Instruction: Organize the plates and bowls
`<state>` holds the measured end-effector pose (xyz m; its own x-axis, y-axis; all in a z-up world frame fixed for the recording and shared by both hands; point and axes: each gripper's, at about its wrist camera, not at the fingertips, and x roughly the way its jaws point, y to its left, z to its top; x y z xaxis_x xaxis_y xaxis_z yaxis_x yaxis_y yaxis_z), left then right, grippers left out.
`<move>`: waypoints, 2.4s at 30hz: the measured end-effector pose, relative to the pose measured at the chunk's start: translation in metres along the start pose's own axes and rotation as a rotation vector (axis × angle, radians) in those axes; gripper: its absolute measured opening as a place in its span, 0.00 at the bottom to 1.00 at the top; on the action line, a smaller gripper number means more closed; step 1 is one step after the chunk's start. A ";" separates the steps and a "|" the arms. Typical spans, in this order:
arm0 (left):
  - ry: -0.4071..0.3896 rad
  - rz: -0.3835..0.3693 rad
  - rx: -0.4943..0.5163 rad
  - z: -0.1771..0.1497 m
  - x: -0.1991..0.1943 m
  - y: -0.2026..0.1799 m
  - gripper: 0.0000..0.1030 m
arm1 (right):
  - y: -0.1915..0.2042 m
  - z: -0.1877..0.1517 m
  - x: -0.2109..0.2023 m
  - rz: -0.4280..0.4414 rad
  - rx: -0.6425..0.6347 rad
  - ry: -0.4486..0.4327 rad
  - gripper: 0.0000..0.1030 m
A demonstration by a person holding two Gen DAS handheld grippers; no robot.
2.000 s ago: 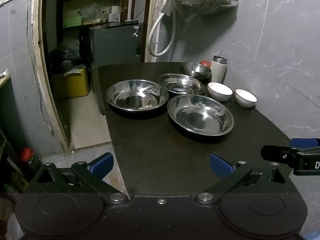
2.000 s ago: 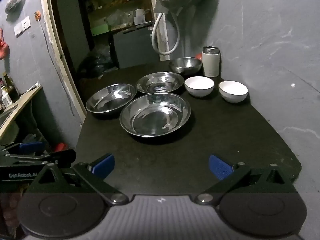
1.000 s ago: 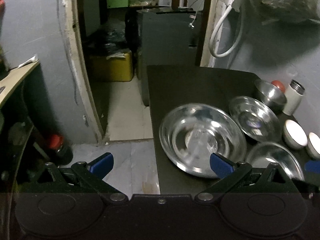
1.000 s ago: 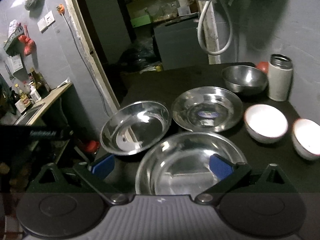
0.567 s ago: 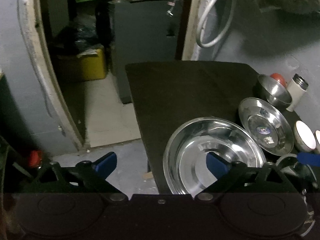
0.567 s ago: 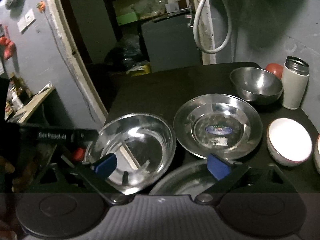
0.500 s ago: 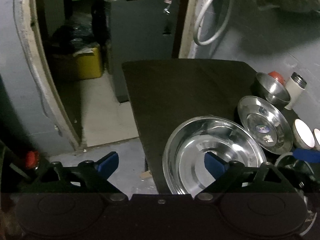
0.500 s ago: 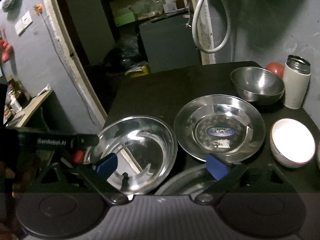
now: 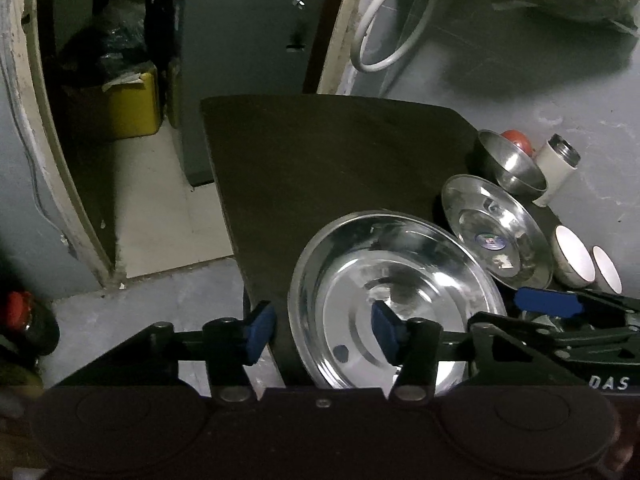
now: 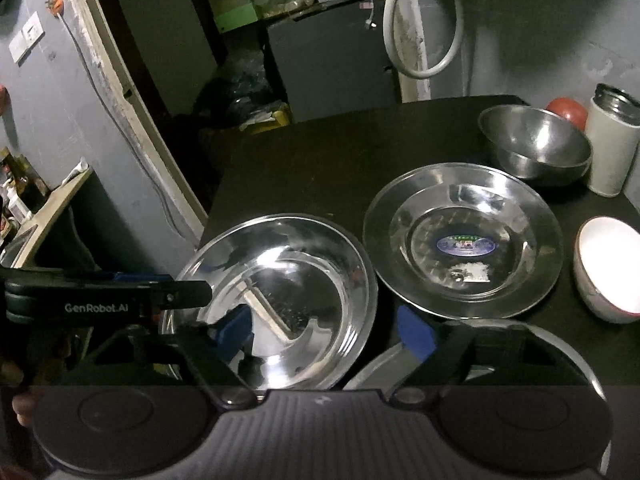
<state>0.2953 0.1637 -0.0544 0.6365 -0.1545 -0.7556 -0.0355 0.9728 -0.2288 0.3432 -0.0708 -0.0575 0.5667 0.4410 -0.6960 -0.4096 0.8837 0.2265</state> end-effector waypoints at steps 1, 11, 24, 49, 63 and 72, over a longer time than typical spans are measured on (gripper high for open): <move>0.002 -0.003 -0.003 0.000 0.000 0.000 0.47 | 0.000 0.000 0.001 0.000 0.003 0.005 0.75; 0.013 0.035 -0.035 0.000 0.003 0.006 0.20 | 0.002 0.002 0.008 -0.030 0.005 0.027 0.52; -0.023 0.052 -0.071 -0.006 -0.019 -0.002 0.19 | -0.001 0.006 -0.012 0.017 -0.017 -0.003 0.49; -0.008 -0.038 -0.011 -0.020 -0.030 -0.140 0.25 | -0.098 -0.024 -0.111 -0.042 0.083 -0.013 0.49; 0.096 0.019 0.019 -0.042 -0.016 -0.166 0.25 | -0.120 -0.046 -0.113 -0.045 0.083 0.052 0.49; 0.129 0.065 0.015 -0.043 -0.010 -0.163 0.26 | -0.113 -0.043 -0.103 -0.041 0.048 0.073 0.51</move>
<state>0.2616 -0.0005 -0.0360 0.5293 -0.1112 -0.8411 -0.0611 0.9838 -0.1685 0.3003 -0.2226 -0.0409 0.5278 0.3933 -0.7528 -0.3518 0.9080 0.2277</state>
